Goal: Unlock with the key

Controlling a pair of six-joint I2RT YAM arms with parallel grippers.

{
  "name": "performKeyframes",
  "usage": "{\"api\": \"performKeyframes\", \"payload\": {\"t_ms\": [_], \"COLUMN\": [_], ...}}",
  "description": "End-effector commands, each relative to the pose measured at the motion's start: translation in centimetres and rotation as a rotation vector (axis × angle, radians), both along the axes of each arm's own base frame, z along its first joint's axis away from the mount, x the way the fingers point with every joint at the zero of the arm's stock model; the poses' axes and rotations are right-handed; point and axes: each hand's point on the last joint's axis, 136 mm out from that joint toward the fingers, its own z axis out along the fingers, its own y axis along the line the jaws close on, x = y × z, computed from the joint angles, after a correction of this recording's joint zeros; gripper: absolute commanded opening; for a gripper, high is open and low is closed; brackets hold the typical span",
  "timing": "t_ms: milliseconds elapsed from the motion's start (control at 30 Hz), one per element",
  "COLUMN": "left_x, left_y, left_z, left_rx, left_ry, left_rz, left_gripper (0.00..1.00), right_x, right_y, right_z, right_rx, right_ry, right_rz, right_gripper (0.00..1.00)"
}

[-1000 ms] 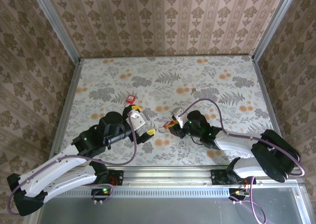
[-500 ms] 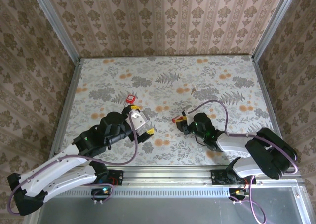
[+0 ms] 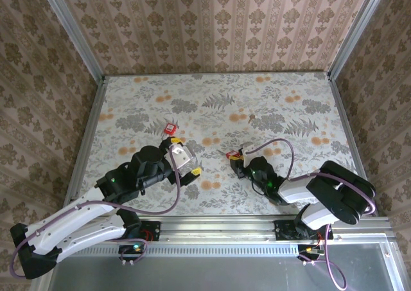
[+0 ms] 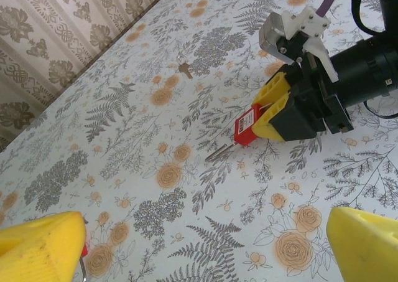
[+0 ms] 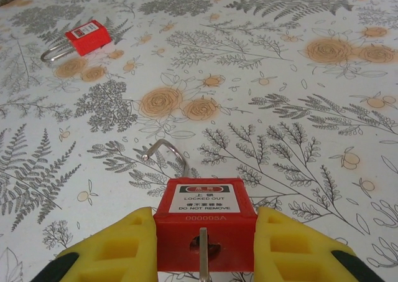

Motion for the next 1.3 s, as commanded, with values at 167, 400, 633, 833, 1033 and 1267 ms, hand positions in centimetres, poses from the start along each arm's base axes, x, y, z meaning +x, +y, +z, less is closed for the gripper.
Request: {"api": "performKeyframes", "payload": {"t_ms": [167,400,633,833,1033,1267], "left_x": [-0.2,-0.2,-0.2,-0.3,-0.4,-0.9], "left_y": [0.3,0.4,0.4,0.2,-0.1,-0.1], "left_z": [0.3,0.3,0.4,0.5,0.6,1.3], "left_rx": [-0.016,-0.012,-0.017,-0.032,-0.073,-0.144], "left_ry": [-0.018,-0.025,-0.029,-0.021,0.015,0.077], "left_rz": [0.008,0.010,0.011,0.007,0.018,0.028], "left_gripper": [1.00,1.00,1.00,1.00,1.00,1.00], "right_x": [-0.1,-0.6,-1.4,-2.0,-3.1,-3.6], "right_y": [-0.5,0.0,-0.7,-1.8,-4.9,-5.4], "right_z": [0.0,0.5,1.8,3.5,5.5,3.6], "right_rx": [0.009,0.019,0.045,-0.021,-0.024,0.175], "right_ry": [-0.027,-0.027,-0.012,0.061,0.120,0.463], "right_rz": [-0.069,-0.073,-0.102,-0.129,-0.221,-0.212], "right_gripper": [0.36,0.55,0.66,0.74,0.89,0.82]}}
